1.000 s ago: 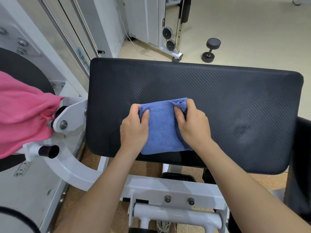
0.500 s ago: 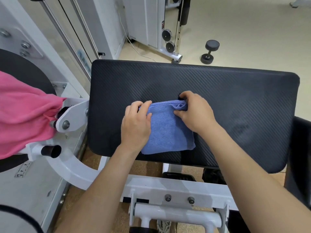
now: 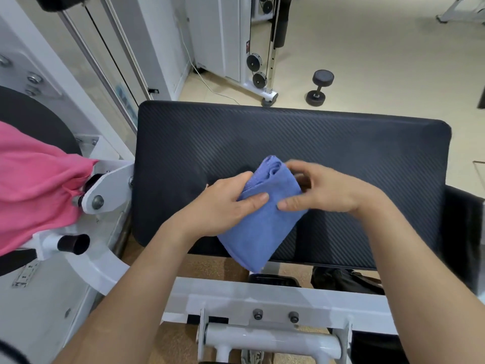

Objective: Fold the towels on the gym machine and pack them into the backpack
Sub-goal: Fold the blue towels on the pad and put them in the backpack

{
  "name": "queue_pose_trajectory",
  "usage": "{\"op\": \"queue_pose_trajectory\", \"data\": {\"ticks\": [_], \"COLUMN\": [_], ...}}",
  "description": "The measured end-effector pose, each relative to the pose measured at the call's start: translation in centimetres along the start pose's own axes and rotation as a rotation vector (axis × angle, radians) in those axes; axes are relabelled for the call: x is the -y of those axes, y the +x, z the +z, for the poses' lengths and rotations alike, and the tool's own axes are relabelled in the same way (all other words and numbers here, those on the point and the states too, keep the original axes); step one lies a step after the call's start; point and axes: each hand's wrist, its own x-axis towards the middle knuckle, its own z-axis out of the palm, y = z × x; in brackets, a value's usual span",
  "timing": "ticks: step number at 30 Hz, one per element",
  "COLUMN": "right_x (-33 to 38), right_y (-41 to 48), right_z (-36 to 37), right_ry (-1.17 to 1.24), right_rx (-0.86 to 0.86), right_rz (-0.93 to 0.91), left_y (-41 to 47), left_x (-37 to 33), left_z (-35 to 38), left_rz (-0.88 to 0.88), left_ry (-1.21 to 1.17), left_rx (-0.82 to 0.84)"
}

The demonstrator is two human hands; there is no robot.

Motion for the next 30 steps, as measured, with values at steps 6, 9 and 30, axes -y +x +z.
{"op": "queue_pose_trajectory", "data": {"ticks": [6, 9, 30], "right_x": [-2.4, -1.6, -4.6], "right_y": [-1.5, 0.8, 3.2], "right_z": [0.6, 3.6, 13.0], "right_ry": [0.459, -0.039, -0.939], "right_rx": [-0.352, -0.797, -0.716], "right_rz": [0.041, 0.054, -0.126], "left_y": [-0.2, 0.4, 0.3], "left_x": [1.7, 2.9, 3.9], "left_z": [1.8, 4.7, 5.3], "left_rz": [-0.159, -0.306, -0.249], "left_ry": [-0.436, -0.230, 0.151], "left_rx": [-0.385, -0.657, -0.538]}}
